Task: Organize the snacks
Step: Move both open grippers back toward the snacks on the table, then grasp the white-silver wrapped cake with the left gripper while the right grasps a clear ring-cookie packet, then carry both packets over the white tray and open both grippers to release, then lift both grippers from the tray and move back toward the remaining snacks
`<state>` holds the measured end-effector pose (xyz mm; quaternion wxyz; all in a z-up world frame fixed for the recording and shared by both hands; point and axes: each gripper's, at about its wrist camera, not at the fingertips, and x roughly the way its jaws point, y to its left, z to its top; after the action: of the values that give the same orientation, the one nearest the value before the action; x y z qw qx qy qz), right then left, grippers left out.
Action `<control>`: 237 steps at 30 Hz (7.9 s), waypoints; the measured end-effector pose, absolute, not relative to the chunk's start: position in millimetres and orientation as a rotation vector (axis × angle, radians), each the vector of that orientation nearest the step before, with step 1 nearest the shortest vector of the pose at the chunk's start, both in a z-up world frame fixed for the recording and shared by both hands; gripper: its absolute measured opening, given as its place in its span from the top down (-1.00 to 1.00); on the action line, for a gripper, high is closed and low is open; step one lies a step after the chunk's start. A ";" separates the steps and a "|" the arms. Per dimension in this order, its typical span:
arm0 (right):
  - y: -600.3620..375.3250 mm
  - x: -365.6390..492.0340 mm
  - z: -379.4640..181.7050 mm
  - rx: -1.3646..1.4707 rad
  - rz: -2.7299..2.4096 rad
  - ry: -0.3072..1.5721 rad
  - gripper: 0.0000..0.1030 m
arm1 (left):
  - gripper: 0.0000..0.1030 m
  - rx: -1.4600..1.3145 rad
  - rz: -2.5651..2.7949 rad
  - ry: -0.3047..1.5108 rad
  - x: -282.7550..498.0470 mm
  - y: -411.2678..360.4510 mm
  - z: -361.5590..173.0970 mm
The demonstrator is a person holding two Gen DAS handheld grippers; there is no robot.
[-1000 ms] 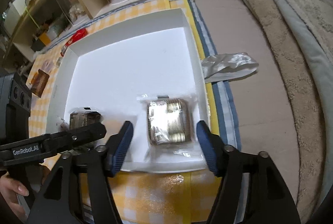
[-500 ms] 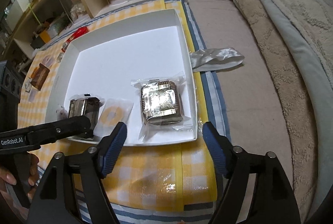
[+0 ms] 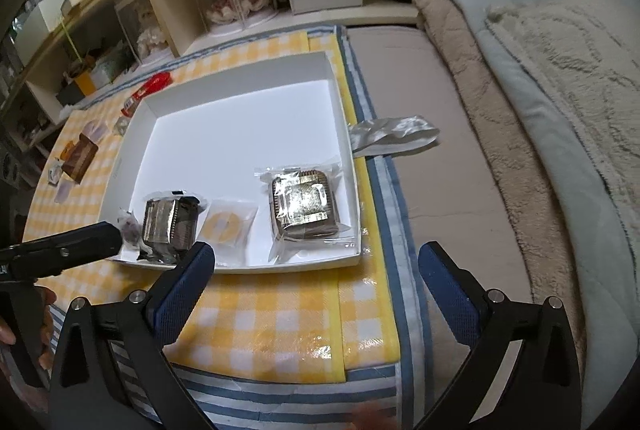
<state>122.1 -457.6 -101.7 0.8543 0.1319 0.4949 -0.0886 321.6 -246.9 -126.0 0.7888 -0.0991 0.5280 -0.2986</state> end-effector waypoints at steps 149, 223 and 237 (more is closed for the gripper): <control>-139.1 276.8 -33.5 0.066 0.310 0.818 0.05 | 0.14 -0.117 -0.399 0.757 327.4 80.5 -1.7; -393.1 229.0 -123.2 0.350 -0.192 1.074 -1.00 | -1.00 0.037 -0.532 1.027 394.1 -186.1 -132.3; -378.1 209.7 -105.2 0.303 -0.219 1.050 -1.00 | -1.00 0.050 -0.528 0.972 371.8 -161.5 -97.1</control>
<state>209.7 -378.1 -105.2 0.8487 0.1436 0.4982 -0.1041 371.8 -161.5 -97.1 0.8505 0.0238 0.4617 -0.2507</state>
